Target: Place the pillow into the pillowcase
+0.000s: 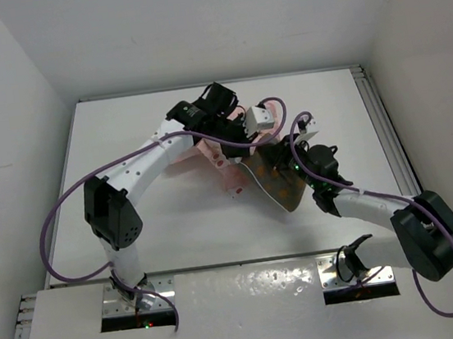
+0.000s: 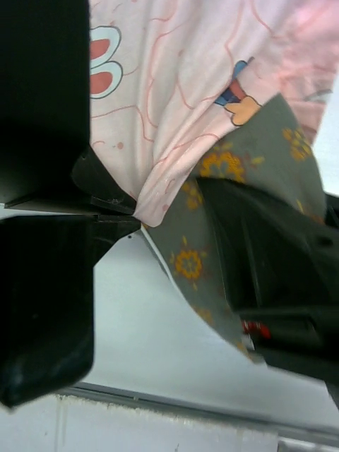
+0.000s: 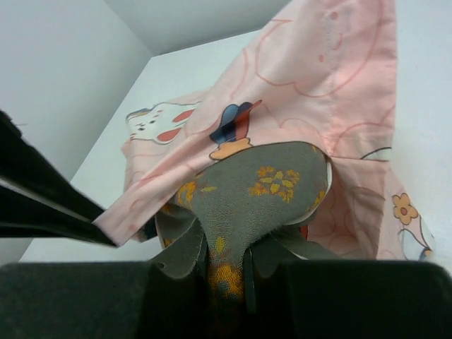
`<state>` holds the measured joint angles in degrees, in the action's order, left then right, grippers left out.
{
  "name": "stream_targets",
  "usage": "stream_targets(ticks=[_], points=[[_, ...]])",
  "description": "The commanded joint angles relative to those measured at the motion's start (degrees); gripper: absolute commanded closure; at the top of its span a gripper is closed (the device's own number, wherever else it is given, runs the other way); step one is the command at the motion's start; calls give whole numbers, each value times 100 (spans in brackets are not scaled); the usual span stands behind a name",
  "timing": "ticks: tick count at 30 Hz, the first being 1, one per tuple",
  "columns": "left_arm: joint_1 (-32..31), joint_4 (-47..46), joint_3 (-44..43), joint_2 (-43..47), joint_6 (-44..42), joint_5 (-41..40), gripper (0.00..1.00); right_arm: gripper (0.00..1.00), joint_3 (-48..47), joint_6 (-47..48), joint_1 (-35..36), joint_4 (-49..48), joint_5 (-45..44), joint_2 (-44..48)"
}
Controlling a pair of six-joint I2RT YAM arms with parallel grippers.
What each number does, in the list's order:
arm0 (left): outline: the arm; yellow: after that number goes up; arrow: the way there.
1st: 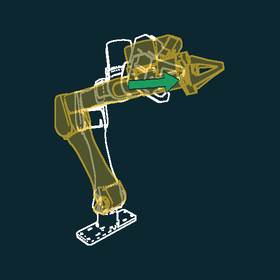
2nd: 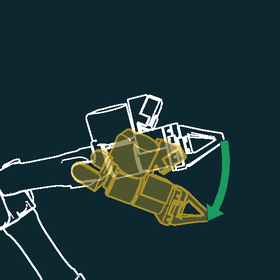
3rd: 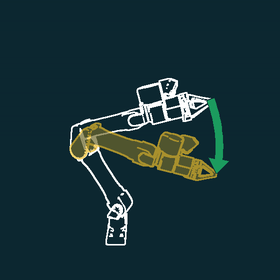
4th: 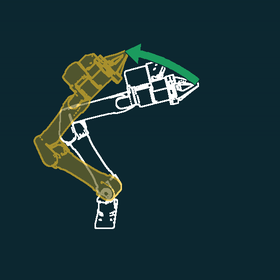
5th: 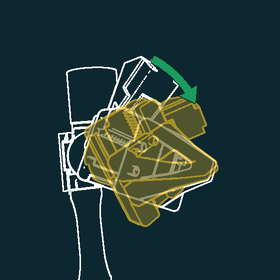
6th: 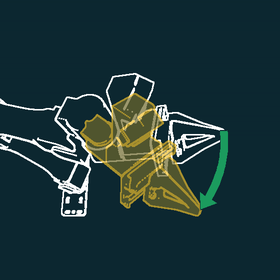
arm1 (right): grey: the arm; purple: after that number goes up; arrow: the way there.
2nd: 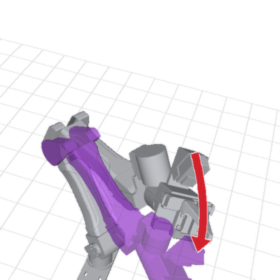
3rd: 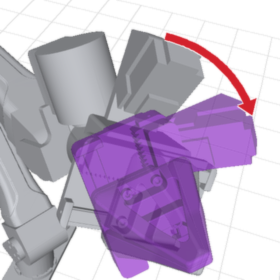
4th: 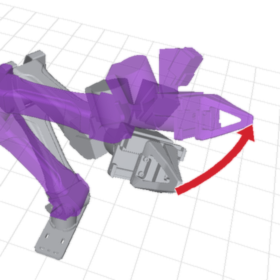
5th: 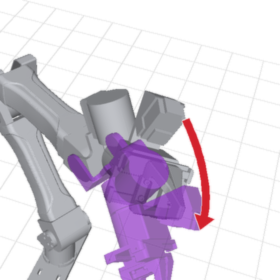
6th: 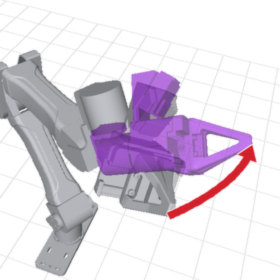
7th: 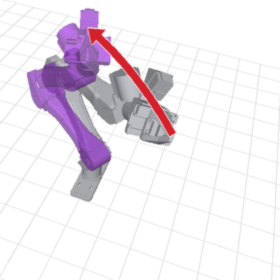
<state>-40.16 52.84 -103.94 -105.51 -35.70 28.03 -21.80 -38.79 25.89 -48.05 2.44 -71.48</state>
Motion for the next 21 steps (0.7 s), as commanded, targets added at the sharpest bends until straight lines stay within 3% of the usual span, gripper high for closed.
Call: stream_targets(ticks=[1,4,8,11,14,15,21], points=[[-97,201,-206,242,-218,1055,100,100,-246,-103,56,-1488,-551,90],[25,227,-135,242,-209,1178,100,100,-254,90,83,-1243,-613,178],[26,315,-276,207,-358,1951,100,100,-307,47,127,-1241,-569,-14],[8,297,-206,154,-472,1795,99,100,-254,2,153,-1303,-560,-120],[43,262,5,110,-429,1250,74,100,-184,29,162,-1163,-525,-85],[96,332,66,110,-420,1196,54,100,-158,55,162,-1076,-481,-68],[605,-53,13,399,62,907,26,100,35,-58,250,-889,-261,-391]])
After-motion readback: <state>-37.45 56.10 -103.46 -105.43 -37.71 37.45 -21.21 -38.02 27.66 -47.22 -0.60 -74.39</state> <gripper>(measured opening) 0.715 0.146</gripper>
